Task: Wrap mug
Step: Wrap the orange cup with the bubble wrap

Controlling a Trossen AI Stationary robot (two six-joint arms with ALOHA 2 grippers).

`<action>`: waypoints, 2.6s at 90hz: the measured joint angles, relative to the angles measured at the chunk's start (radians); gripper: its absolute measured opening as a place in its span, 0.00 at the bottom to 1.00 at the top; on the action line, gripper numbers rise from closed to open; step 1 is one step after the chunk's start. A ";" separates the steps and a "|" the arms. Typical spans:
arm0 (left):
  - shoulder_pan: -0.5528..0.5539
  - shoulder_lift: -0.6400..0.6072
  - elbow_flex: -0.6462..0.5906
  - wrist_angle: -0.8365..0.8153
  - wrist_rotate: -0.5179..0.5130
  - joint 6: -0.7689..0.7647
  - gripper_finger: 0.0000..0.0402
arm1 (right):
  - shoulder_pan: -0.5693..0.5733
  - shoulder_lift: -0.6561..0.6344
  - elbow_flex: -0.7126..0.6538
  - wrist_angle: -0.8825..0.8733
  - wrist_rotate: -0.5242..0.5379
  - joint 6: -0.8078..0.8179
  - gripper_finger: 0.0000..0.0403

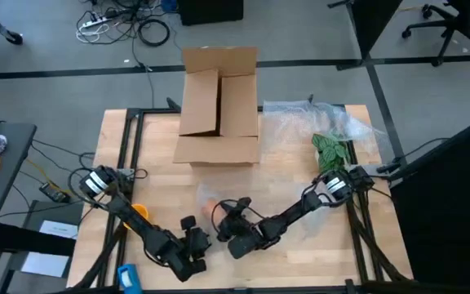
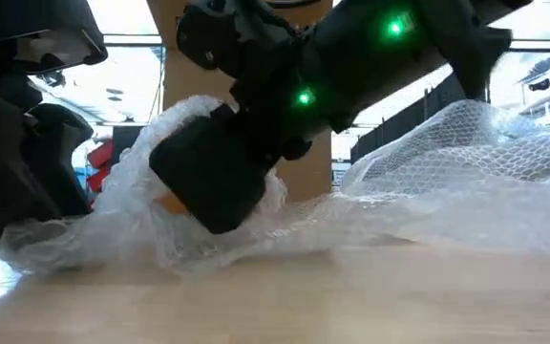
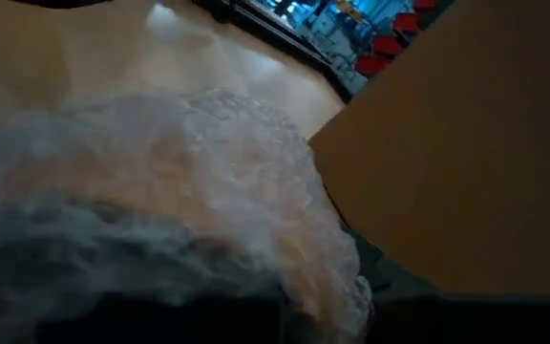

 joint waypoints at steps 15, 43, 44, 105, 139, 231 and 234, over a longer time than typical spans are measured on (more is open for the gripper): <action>0.000 -0.042 -0.003 -0.053 0.011 0.026 0.33 | -0.049 0.000 0.001 0.003 -0.083 0.086 0.00; -0.009 -0.087 0.023 -0.285 -0.025 -0.030 0.33 | -0.109 0.000 0.021 0.012 -0.230 0.389 0.00; -0.009 -0.087 0.023 -0.285 -0.030 -0.030 0.33 | -0.111 0.000 0.021 0.010 -0.232 0.398 0.00; -0.008 -0.087 0.023 -0.098 -0.209 -0.028 0.33 | -0.144 0.000 0.021 0.034 -0.287 0.476 0.02; -0.009 -0.086 0.023 -0.077 -0.200 -0.009 0.33 | -0.125 0.000 0.021 0.035 -0.392 0.290 0.17; -0.007 -0.039 0.023 -0.009 -0.219 -0.009 0.33 | -0.060 -0.056 0.020 -0.239 -0.638 0.207 0.78; -0.007 -0.039 0.023 -0.009 -0.219 -0.008 0.33 | -0.055 -0.064 0.019 -0.262 -0.638 0.211 0.78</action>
